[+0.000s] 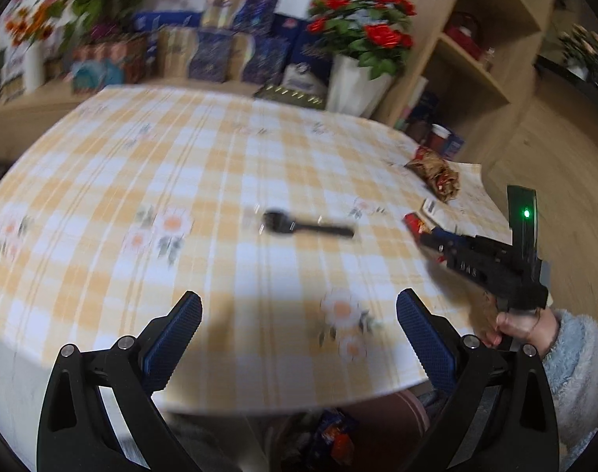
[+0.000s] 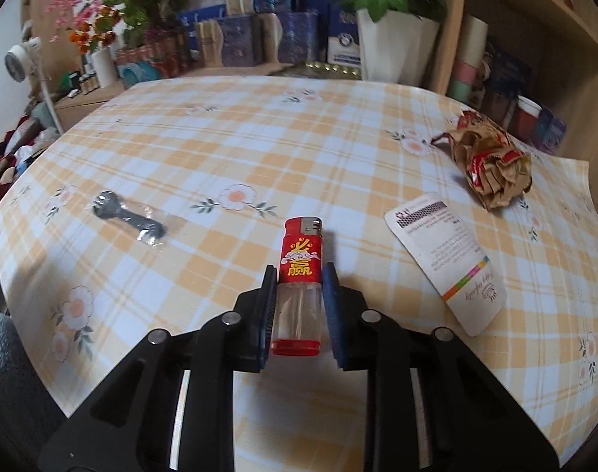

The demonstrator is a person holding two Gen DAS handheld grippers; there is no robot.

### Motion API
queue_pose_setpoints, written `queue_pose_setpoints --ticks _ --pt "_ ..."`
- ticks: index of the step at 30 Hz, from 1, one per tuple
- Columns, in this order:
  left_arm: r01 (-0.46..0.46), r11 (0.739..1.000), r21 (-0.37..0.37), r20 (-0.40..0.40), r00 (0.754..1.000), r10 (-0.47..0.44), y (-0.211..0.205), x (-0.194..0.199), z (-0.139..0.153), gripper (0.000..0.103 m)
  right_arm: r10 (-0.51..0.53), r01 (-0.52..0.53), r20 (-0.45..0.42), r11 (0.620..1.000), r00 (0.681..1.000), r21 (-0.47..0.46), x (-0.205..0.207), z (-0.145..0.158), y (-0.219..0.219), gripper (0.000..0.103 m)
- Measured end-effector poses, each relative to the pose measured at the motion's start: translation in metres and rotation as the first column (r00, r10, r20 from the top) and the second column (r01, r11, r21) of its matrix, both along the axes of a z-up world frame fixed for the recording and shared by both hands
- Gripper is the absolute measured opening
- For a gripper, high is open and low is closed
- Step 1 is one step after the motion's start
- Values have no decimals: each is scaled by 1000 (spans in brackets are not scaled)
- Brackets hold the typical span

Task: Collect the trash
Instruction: 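Grasp the wrapped black spork with the left gripper while the right gripper holds the lighter, then carry the lighter and wrapped spork over the bin with both grippers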

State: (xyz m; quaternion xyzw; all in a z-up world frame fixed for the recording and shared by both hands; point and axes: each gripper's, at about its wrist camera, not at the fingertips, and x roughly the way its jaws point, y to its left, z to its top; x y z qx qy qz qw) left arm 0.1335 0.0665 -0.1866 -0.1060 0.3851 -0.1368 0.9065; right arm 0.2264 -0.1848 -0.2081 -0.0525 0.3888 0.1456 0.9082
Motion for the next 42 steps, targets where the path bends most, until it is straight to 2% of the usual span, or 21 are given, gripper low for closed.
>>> queue_pose_setpoints --ticks 2,4,7,10,15,16,20,21,23,24,26,29,30,32,37,42 --pt "53 997 48 31 998 -55 -7 18 4 97 7 -7 14 1000 1000 12 -3 2 -1 26" --pt "112 987 119 23 993 -115 -18 38 5 97 -3 3 14 1000 1000 26 -2 2 -3 26" --pt "203 942 267 20 976 -217 -39 66 0 97 -32 32 10 998 999 51 0 2 -10 26" --pt "321 900 296 -17 944 -331 -51 97 -13 97 -65 65 -6 995 998 80 3 1 -17 25" --pt "398 843 361 -73 913 -401 -67 131 -32 96 -76 77 -12 992 997 103 3 0 -22 25" --pt "419 832 364 -90 905 -416 -70 136 -35 94 -74 75 -13 992 997 106 3 0 -22 25" --pt "483 786 385 -186 875 -447 -81 149 -54 73 -61 63 -28 992 998 107 4 -2 -21 25" --pt "488 788 375 -183 872 -453 -81 149 -55 71 -55 59 -34 993 998 106 6 -3 -20 25" --pt "503 798 332 -198 864 -463 -78 151 -55 58 -40 45 -47 993 998 105 7 -4 -18 25" --pt "503 803 321 -201 864 -461 -77 151 -55 55 -31 37 -55 994 998 104 8 -5 -17 25" --pt "509 799 320 -203 861 -467 -78 147 -53 36 -19 26 -70 995 997 98 10 -8 -15 25" --pt "508 800 319 -218 861 -460 -78 140 -51 19 -15 23 -93 996 996 91 14 -11 -13 25" --pt "504 803 318 -216 863 -456 -79 137 -50 17 -14 22 -95 996 995 90 14 -11 -12 25" --pt "477 827 299 -211 878 -430 -75 129 -50 14 -9 19 -110 996 994 91 17 -13 -12 28" --pt "428 874 230 -195 900 -389 -71 112 -50 14 -1 5 -98 999 995 39 17 -14 -3 29" --pt "395 890 227 -172 916 -362 -73 106 -51 14 -9 11 -91 1000 996 15 19 -14 0 29"
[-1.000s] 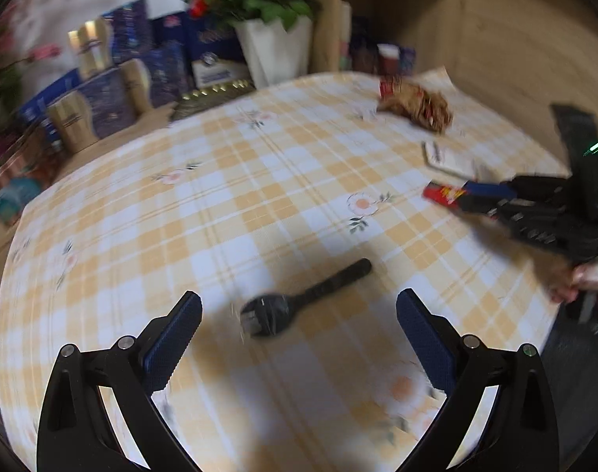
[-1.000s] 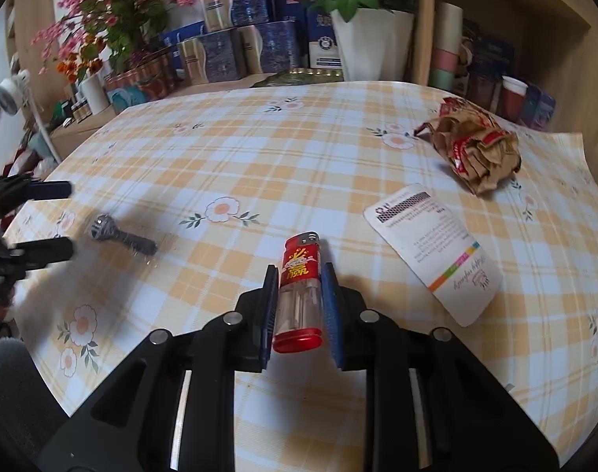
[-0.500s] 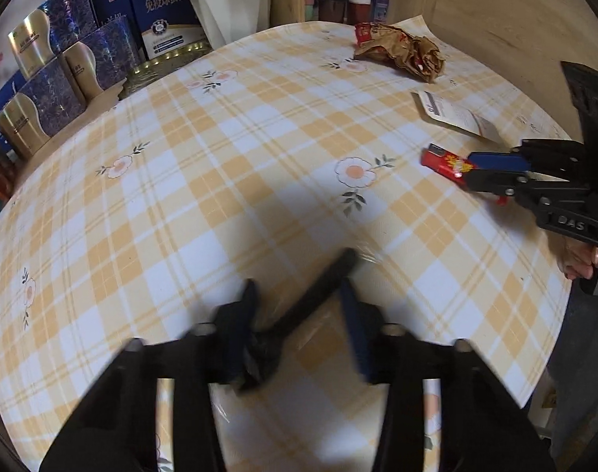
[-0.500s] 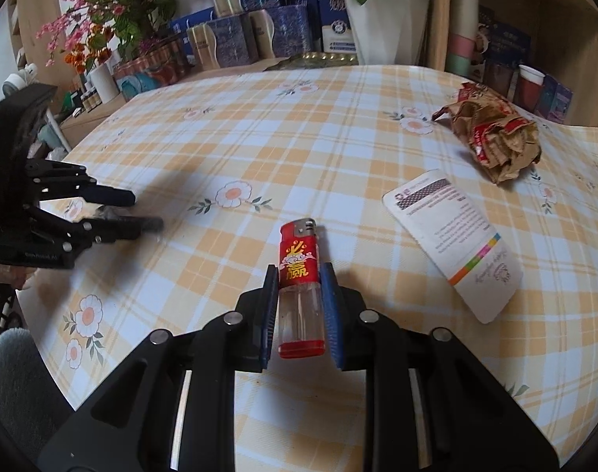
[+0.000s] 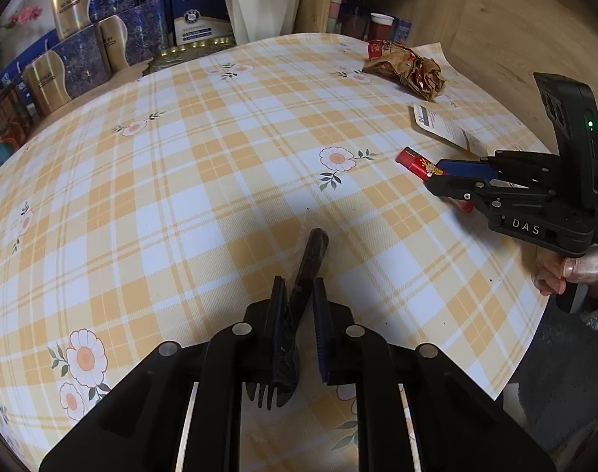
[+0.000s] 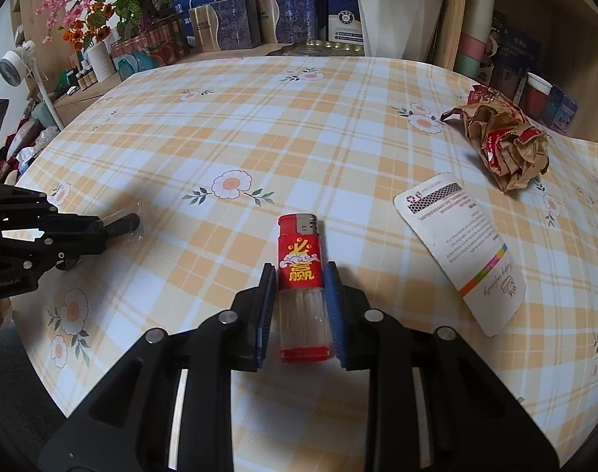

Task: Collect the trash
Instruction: 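Carry the lighter and wrapped spork over the bin with both grippers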

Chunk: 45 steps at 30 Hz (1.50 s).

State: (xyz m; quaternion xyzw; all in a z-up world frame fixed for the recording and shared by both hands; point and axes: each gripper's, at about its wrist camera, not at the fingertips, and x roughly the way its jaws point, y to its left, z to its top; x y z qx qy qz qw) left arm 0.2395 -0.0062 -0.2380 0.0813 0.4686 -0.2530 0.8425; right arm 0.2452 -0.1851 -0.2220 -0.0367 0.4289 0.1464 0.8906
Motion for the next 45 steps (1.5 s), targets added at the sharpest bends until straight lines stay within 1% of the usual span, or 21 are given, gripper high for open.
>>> queue_pose_setpoints --ticks 3,6,7,9,11,16,20,25,29,34,38,41,43,45 --pt "-8 1000 -1 0 1000 8 0 0 0 14 0 0 6 1000 1000 -11 0 0 1 29" --pt "-21 1000 -6 -6 1000 21 1 1 1 14 3 -2 17 1000 1000 -22 -2 0 3 26" --pt "-31 999 -23 -15 999 31 3 2 1 12 2 -1 24 1000 1000 -27 -4 1 4 26" --pt "-63 995 -82 -50 997 59 9 1 1 10 4 -4 44 1000 999 -10 -8 4 1 26" --pt "-91 987 -131 -45 995 86 15 -7 8 9 4 -5 83 1000 997 13 -16 11 -4 26" --pt "-121 962 -245 -29 993 117 25 -34 37 9 9 -15 120 999 993 49 -36 25 -8 26" --pt "-129 940 -317 -25 991 128 28 -61 56 9 14 -27 154 996 988 86 -63 45 -8 26" --pt "-105 942 -320 5 994 112 21 -101 67 9 19 -44 183 990 983 135 -106 64 -9 26" --pt "-118 935 -334 19 991 132 26 -137 67 9 26 -56 179 985 984 165 -144 67 -11 26" --pt "-139 913 -382 24 987 161 37 -176 65 9 58 -85 153 982 986 172 -188 57 -6 26" --pt "-165 892 -421 26 981 194 46 -196 62 9 99 -113 96 981 990 157 -215 34 5 26" --pt "-175 878 -446 28 977 209 51 -207 56 8 115 -121 50 981 992 149 -225 15 13 26" --pt "-176 876 -448 35 976 213 51 -211 51 9 132 -134 20 981 991 139 -228 4 20 26" --pt "-183 875 -449 29 975 219 52 -212 45 8 149 -148 4 983 989 108 -229 -5 27 26"
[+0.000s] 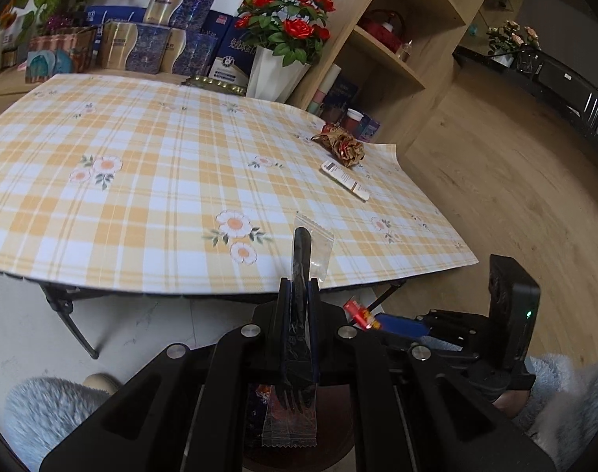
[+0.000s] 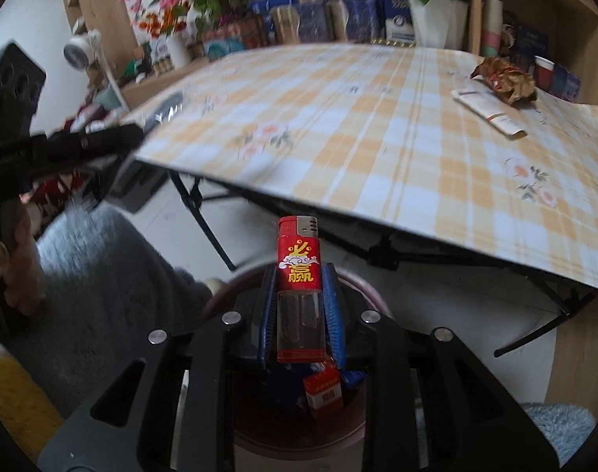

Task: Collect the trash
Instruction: 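Carry the lighter and wrapped spork over the bin with both grippers, then open the right gripper to drop the lighter while the left gripper releases the spork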

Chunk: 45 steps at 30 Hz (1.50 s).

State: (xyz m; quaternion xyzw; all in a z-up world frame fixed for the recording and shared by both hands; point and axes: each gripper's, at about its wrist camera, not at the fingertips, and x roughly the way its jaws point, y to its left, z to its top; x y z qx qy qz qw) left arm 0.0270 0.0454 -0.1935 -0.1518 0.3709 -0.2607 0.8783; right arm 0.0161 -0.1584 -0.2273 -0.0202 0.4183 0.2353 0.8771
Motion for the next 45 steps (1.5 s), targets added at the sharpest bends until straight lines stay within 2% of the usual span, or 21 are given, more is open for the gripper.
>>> queue_pose_setpoints --ticks 3,8,16,18,19,24,29,32,36,45 --pt "6 1000 -6 10 1000 -6 -2 0 -2 9 13 -13 -24 1000 1000 -28 4 -12 7 26" --pt "30 1000 -5 -24 999 -30 -8 7 -12 9 -7 4 -65 999 998 -54 14 -32 13 26" --pt "39 999 -5 -32 999 -39 -10 7 -16 9 -37 27 -116 996 993 -80 18 -46 14 27" --pt "33 999 -13 -36 999 -34 -8 8 -17 9 -40 33 -140 998 989 -51 19 -48 11 36" --pt "32 999 -16 -36 999 -33 -8 8 -17 9 -43 37 -138 998 990 -44 20 -46 9 46" --pt "48 999 -5 -36 998 -48 -10 7 -16 9 -92 91 -68 996 993 -22 16 -29 -2 59" --pt "73 997 19 -50 996 -72 -18 7 -19 9 -175 176 112 984 978 -5 1 4 -16 87" --pt "88 996 32 -60 994 -86 -22 7 -22 9 -216 221 201 975 955 -2 -5 19 -24 94" --pt "116 992 59 -73 991 -111 -31 7 -26 9 -269 276 246 961 931 5 -6 28 -36 97" --pt "208 968 140 -152 971 -187 -55 9 -44 9 -334 335 212 942 919 28 -1 25 -49 97"
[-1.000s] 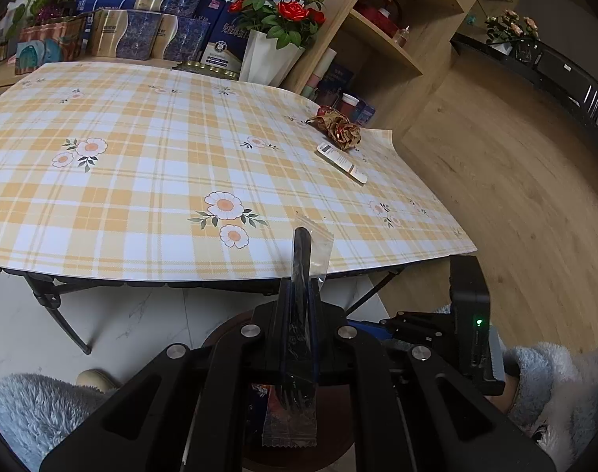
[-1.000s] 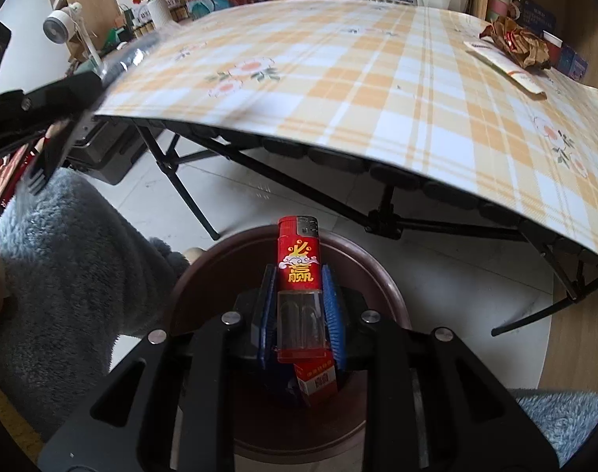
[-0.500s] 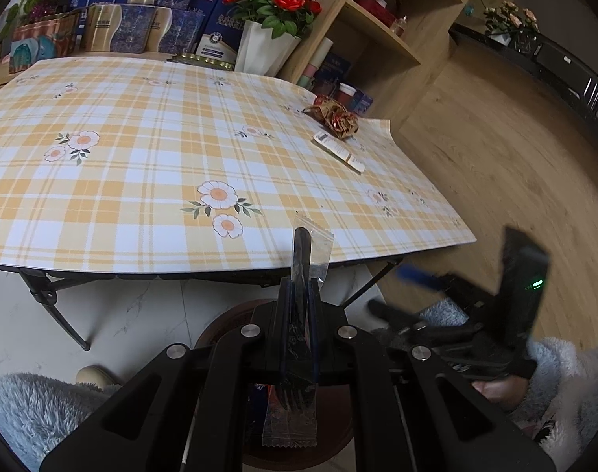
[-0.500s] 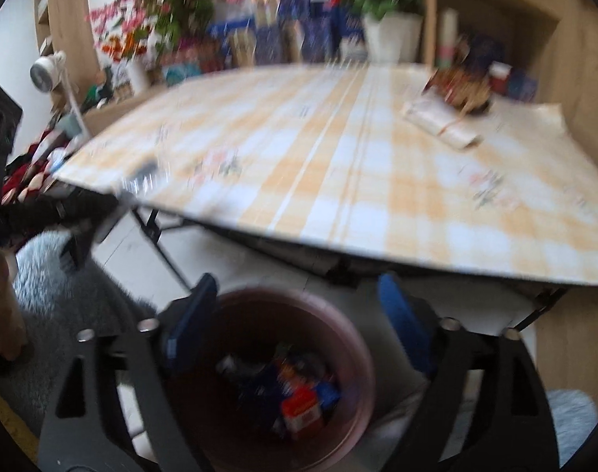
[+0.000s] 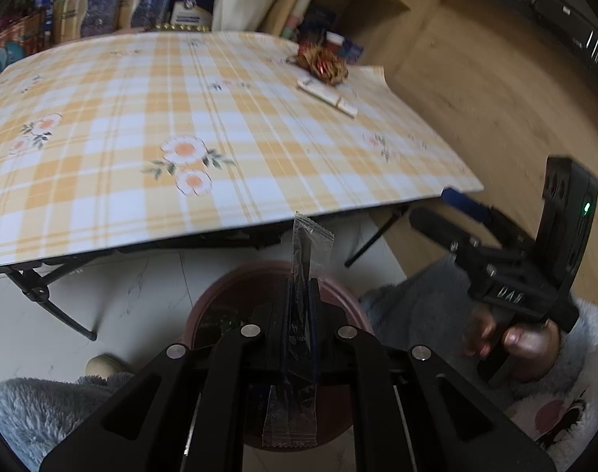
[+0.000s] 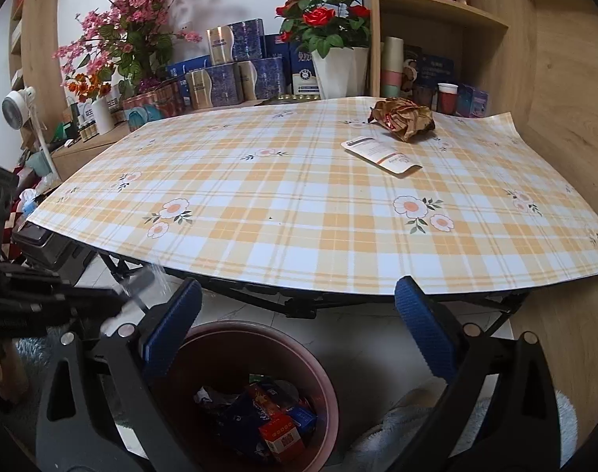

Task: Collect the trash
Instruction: 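Open the right gripper to drop the lighter while the left gripper releases the spork, then grasp the white paper cup with the right gripper while the left gripper reaches for the brown bag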

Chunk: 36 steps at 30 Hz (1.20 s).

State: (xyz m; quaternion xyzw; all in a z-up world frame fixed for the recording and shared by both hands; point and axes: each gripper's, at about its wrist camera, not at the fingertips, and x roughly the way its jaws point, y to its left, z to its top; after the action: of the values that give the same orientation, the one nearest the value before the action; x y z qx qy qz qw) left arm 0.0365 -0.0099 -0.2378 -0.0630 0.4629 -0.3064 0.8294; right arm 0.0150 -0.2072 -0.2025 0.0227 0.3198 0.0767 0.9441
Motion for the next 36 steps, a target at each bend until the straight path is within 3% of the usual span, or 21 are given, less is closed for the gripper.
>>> queue_pose_setpoints --ticks 10,12,14,21,25,28,36 --pt "50 997 61 -23 999 -49 -16 -1 -11 10 -6 6 -13 1000 1000 8 -1 -4 0 97" --pt "51 997 65 -26 998 -49 -17 0 -12 15 -9 9 -19 1000 1000 11 0 -5 -1 97" --pt "39 997 69 -21 999 -37 -16 1 -12 35 -13 13 -28 1000 1000 11 1 -7 -1 97" --pt "-38 999 37 9 999 38 -3 4 -3 65 -19 20 -46 1000 999 13 1 -9 -1 97" --pt "-119 993 24 53 992 117 9 4 6 87 -22 22 -46 1000 999 11 0 -8 -2 97" --pt "-176 984 25 79 982 173 17 4 11 93 -20 20 -53 1000 998 12 1 -9 -3 97" --pt "-267 964 -1 127 956 265 35 2 23 94 -3 3 -84 1000 996 5 6 -13 -1 97"
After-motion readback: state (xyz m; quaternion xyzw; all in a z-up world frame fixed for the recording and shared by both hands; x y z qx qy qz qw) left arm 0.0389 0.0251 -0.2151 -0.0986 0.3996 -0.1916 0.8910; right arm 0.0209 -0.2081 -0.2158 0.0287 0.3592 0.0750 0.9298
